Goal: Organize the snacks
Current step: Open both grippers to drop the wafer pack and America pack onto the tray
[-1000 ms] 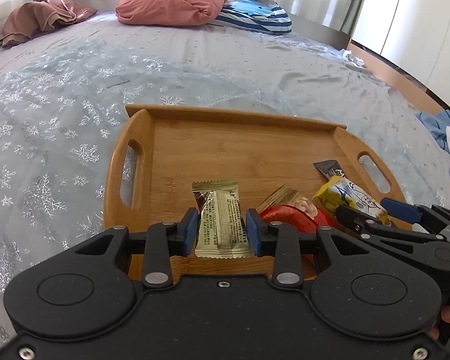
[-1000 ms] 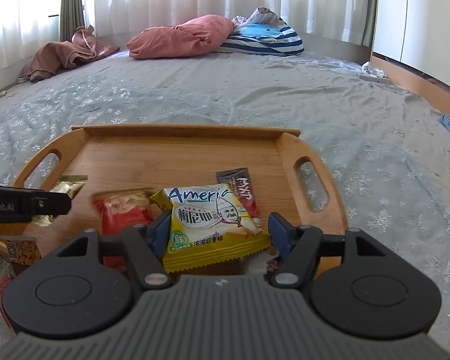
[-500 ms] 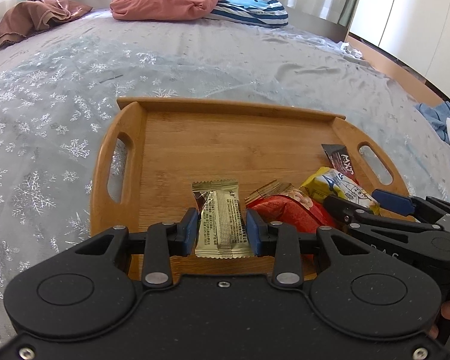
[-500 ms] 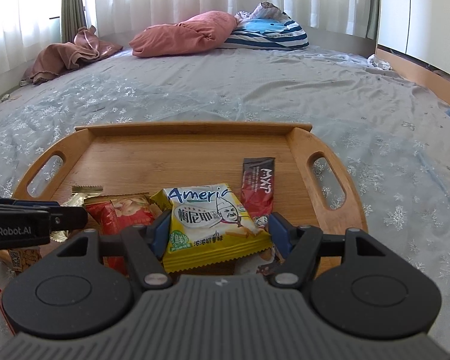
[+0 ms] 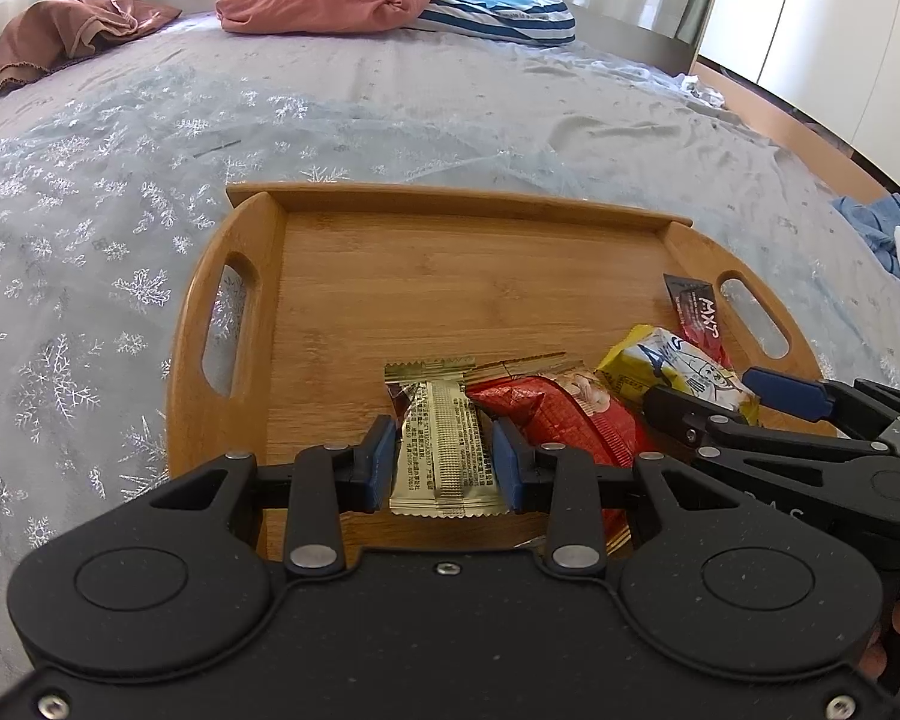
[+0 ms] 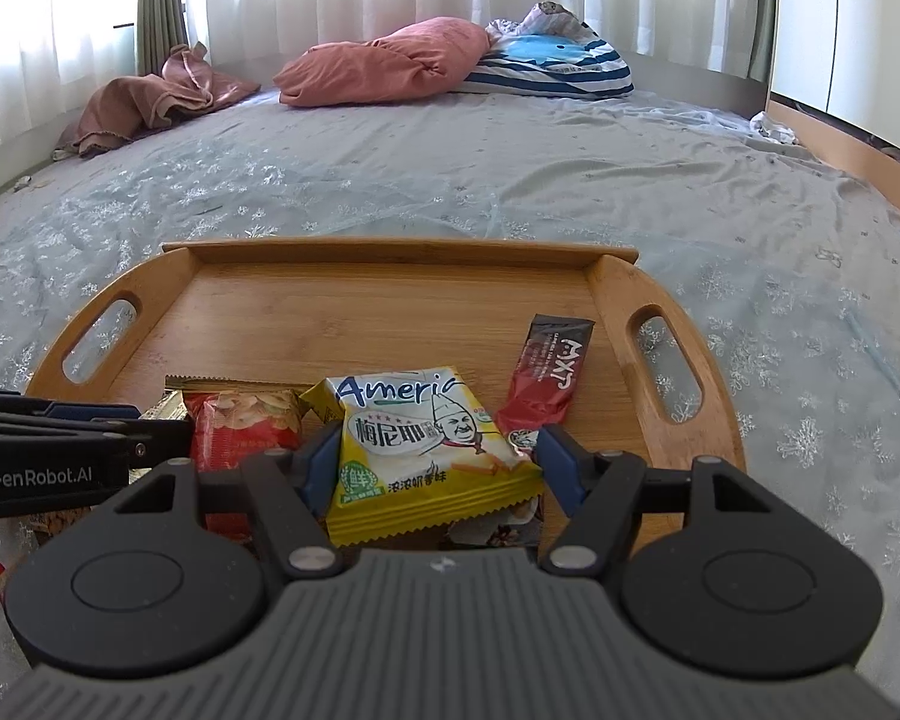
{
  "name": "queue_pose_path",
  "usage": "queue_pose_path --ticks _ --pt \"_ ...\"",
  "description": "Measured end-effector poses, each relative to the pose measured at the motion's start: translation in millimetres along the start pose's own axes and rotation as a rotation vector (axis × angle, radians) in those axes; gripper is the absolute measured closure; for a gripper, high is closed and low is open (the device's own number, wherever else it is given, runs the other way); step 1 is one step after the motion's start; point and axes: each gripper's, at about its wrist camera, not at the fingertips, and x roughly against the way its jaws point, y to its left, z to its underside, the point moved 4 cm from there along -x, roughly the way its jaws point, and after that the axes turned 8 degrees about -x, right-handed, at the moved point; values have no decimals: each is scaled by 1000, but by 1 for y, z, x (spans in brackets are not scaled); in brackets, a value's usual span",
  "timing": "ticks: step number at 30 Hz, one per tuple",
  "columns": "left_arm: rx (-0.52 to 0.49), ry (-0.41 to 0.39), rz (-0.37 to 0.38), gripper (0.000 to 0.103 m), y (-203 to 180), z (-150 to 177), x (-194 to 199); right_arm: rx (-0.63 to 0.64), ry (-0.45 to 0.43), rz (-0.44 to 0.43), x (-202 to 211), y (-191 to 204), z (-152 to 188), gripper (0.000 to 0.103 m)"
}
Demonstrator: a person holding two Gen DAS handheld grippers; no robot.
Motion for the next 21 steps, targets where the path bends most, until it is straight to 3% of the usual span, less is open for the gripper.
queue_pose_path --ticks 14,21 --pt "4 3 2 70 0 1 0 69 18 20 -3 5 2 31" --pt "5 3 -5 69 1 2 0 52 23 21 -3 2 2 23"
